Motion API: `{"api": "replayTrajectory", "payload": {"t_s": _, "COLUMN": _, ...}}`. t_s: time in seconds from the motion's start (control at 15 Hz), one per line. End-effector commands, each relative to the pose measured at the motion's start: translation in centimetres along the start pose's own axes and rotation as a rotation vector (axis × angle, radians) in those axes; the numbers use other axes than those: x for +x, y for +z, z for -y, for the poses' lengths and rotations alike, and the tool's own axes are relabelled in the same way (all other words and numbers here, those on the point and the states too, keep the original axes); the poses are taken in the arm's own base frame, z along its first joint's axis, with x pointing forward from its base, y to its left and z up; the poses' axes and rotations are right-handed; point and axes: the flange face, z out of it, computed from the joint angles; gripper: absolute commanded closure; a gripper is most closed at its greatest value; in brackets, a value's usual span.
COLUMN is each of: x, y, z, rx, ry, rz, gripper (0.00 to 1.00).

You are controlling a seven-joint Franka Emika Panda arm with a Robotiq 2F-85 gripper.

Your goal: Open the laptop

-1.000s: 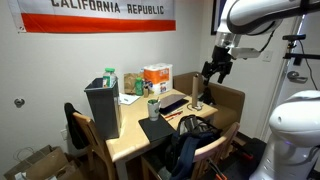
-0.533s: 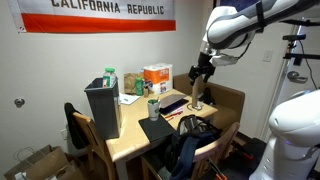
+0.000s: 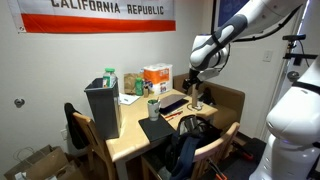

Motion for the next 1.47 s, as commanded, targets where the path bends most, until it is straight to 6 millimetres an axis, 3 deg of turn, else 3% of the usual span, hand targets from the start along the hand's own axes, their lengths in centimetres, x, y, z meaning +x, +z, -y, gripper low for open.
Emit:
{"api": "replayTrajectory", "payload": {"t_s": 0.0, "x": 3.8, "y": 6.4, "z": -1.5, "rx": -0.047, "ry": -0.057, "rz": 0.003, "gripper": 0.0}}
{"api": "replayTrajectory", "payload": {"t_s": 0.33, "x": 6.5, "y": 14.6, "z": -3.8, "rx": -0.128, "ry": -0.101, "rz": -0.003, "gripper": 0.0}}
{"api": "replayTrajectory", "payload": {"t_s": 0.6, "x": 8.0, "y": 18.9, "z": -4.9, "rx": -0.162, "ry": -0.101, "rz": -0.009, "gripper": 0.0}}
{"api": "replayTrajectory", "payload": {"t_s": 1.13, "x": 11.2, "y": 22.5, "z": 0.3, "rx": -0.177, "ry": -0.171, "rz": -0.084, "gripper": 0.0}}
{"api": "replayTrajectory", "payload": {"t_s": 1.4, "x": 11.8, "y": 24.2, "z": 1.5, "rx": -0.185, "ry": -0.16, "rz": -0.087, "gripper": 0.0}}
